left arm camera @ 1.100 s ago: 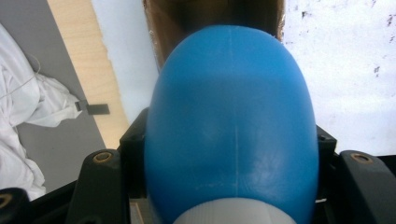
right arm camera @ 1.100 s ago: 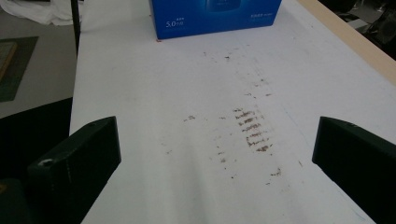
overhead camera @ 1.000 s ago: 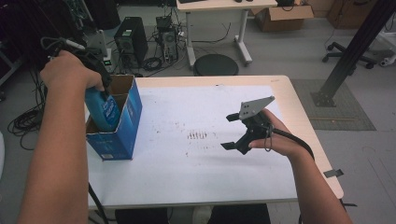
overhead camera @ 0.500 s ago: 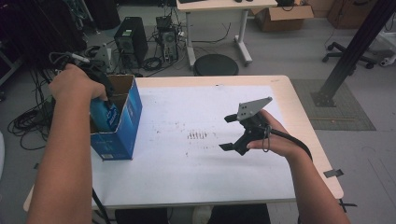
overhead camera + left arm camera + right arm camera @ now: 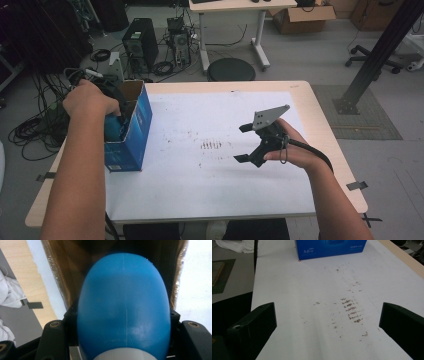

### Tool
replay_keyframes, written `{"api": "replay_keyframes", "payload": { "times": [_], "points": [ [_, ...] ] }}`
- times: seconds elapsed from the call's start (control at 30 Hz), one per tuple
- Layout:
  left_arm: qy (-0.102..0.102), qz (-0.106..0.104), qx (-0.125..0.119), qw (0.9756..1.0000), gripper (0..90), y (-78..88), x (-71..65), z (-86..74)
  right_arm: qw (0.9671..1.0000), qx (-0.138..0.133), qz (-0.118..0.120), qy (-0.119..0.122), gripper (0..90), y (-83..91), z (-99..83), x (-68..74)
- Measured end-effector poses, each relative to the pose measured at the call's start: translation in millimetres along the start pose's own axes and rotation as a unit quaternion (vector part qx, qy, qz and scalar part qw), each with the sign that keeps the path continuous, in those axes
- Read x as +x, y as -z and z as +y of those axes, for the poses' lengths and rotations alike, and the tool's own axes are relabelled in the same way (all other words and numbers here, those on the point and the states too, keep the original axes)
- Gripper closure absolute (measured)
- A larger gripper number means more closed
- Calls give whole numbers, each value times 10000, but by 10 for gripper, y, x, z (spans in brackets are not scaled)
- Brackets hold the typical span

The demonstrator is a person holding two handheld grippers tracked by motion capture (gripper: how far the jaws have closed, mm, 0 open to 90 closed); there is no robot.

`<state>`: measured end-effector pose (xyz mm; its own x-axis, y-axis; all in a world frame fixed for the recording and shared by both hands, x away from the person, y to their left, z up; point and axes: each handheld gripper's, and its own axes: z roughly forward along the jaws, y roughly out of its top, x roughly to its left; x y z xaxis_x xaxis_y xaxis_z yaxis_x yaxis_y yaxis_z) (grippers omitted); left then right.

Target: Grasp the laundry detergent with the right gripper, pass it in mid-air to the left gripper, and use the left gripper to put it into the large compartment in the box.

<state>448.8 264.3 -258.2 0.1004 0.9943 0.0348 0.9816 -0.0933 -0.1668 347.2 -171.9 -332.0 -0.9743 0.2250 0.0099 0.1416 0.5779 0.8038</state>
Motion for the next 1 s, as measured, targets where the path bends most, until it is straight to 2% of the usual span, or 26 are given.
{"api": "replay_keyframes", "payload": {
  "times": [0.2, 0.47, 1.0],
  "points": [
    [31, 14, -28, 10000, 387, -94, 3, 19, 10000, -5, -4, -2, 12, 10, -4, -12],
    [51, 29, 50, 10000, 387, -225, 12, 42, 10000, 12, 23, 4, 12, -12, -4, -14],
    [32, 29, 84, 10000, 387, -374, 28, 61, 10000, 2, 25, -15, 12, -12, -3, -12]
  ]
}}
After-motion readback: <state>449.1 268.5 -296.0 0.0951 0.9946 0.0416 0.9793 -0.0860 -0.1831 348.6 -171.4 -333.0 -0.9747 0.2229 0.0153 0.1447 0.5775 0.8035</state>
